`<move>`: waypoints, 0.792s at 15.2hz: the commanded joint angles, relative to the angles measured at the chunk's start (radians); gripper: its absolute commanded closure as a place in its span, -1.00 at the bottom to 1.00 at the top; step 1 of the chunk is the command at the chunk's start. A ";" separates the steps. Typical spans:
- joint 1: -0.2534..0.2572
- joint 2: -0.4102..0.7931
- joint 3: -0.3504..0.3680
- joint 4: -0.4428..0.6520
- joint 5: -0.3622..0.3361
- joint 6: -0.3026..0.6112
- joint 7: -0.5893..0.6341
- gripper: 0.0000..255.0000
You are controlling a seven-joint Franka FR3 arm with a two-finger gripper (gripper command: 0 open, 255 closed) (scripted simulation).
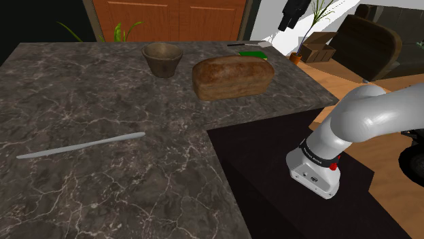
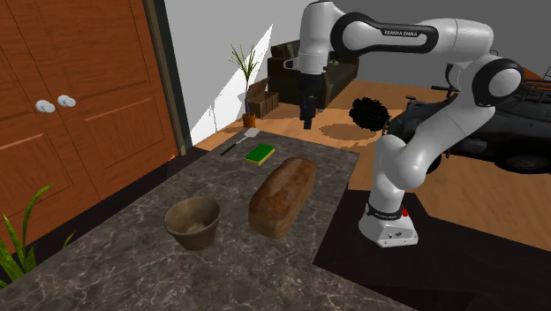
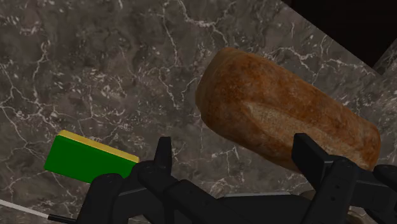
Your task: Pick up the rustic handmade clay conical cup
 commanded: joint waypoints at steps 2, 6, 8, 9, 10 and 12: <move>0.005 0.028 0.011 0.006 0.013 0.020 0.017 -1.00; 0.023 0.147 0.054 0.043 0.063 0.094 0.083 -1.00; 0.032 0.210 0.074 0.069 0.084 0.129 0.114 -1.00; 0.036 0.243 0.083 0.084 0.094 0.145 0.129 -1.00; 0.040 0.276 0.092 0.100 0.104 0.161 0.144 -1.00; 0.047 0.343 0.110 0.137 0.121 0.190 0.174 -1.00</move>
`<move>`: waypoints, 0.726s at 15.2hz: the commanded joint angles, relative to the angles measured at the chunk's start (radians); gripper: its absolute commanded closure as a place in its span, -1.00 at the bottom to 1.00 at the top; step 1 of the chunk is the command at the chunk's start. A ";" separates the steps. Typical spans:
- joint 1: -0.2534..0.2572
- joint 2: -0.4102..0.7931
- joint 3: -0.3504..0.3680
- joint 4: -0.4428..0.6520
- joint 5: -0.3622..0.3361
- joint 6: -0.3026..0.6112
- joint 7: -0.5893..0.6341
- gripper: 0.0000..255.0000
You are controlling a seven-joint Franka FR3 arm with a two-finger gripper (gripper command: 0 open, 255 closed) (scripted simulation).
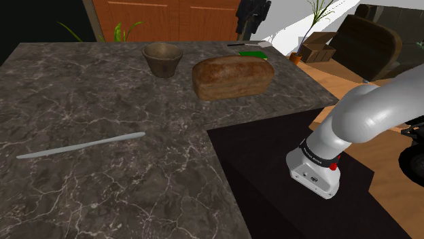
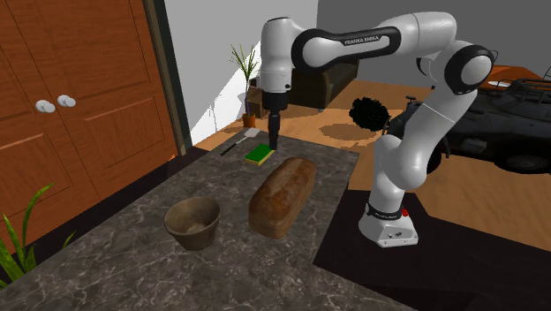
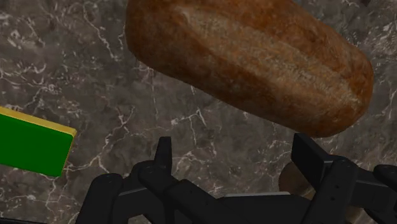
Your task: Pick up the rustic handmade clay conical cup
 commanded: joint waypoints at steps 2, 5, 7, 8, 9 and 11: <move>0.012 0.101 0.026 0.053 0.025 0.047 0.044 -1.00; 0.022 0.207 0.048 0.125 0.042 0.081 0.087 -1.00; 0.029 0.279 0.061 0.179 0.051 0.098 0.115 -1.00; 0.033 0.315 0.067 0.208 0.055 0.106 0.129 -1.00; 0.036 0.352 0.072 0.238 0.058 0.112 0.143 -1.00; 0.044 0.427 0.083 0.304 0.062 0.123 0.171 -1.00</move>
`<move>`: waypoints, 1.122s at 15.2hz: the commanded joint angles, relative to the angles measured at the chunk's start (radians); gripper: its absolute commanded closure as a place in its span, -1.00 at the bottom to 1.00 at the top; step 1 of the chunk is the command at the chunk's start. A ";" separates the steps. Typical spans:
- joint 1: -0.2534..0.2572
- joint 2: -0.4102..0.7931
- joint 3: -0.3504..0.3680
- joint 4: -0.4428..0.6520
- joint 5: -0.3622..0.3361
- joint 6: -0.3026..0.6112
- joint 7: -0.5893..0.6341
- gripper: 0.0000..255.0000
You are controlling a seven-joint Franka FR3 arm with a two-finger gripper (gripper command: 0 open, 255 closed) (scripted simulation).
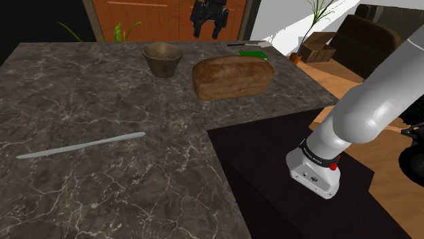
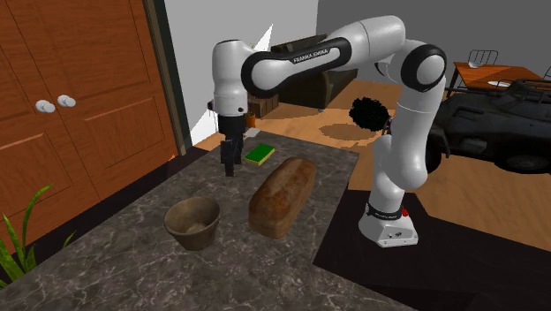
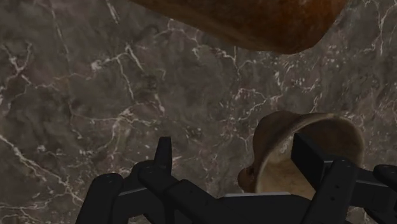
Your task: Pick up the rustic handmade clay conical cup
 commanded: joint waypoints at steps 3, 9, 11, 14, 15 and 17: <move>0.017 0.156 0.018 0.146 0.006 0.013 0.058 -1.00; 0.046 0.385 0.033 0.395 0.003 -0.005 0.136 -1.00; 0.047 0.387 0.033 0.372 0.004 0.021 0.130 -1.00; 0.047 0.391 0.033 0.339 0.007 0.058 0.122 -1.00; 0.047 0.394 0.033 0.328 0.007 0.070 0.119 -1.00; 0.048 0.397 0.033 0.312 0.009 0.089 0.114 -1.00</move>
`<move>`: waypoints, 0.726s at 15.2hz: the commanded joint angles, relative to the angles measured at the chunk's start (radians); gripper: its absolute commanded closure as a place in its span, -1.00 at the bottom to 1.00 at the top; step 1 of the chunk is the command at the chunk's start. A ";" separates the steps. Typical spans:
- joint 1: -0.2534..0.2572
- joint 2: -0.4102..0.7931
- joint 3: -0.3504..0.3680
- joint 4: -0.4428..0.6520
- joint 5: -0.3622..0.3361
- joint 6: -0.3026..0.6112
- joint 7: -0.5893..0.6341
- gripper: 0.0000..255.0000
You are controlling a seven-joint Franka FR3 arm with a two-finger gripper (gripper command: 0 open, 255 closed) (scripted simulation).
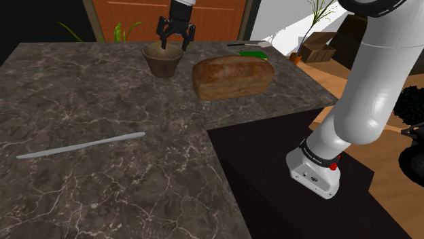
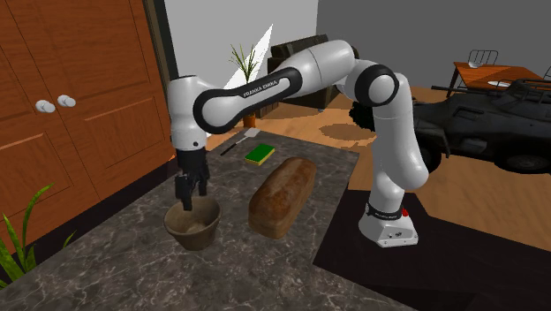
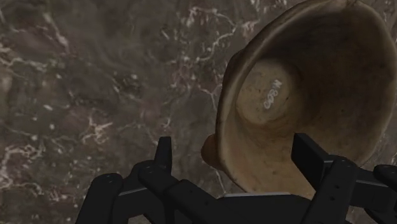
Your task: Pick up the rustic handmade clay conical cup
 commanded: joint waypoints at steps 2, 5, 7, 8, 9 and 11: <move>-0.001 -0.002 0.000 -0.014 0.001 0.012 -0.004 1.00; -0.001 -0.002 0.000 -0.013 0.001 0.012 -0.004 1.00; -0.001 -0.001 0.000 -0.012 0.001 0.011 -0.004 1.00; 0.000 0.000 0.000 -0.011 0.001 0.011 -0.003 1.00; -0.001 0.000 0.000 -0.011 0.001 0.011 -0.003 1.00; 0.000 -0.001 0.000 -0.012 0.001 0.012 -0.003 1.00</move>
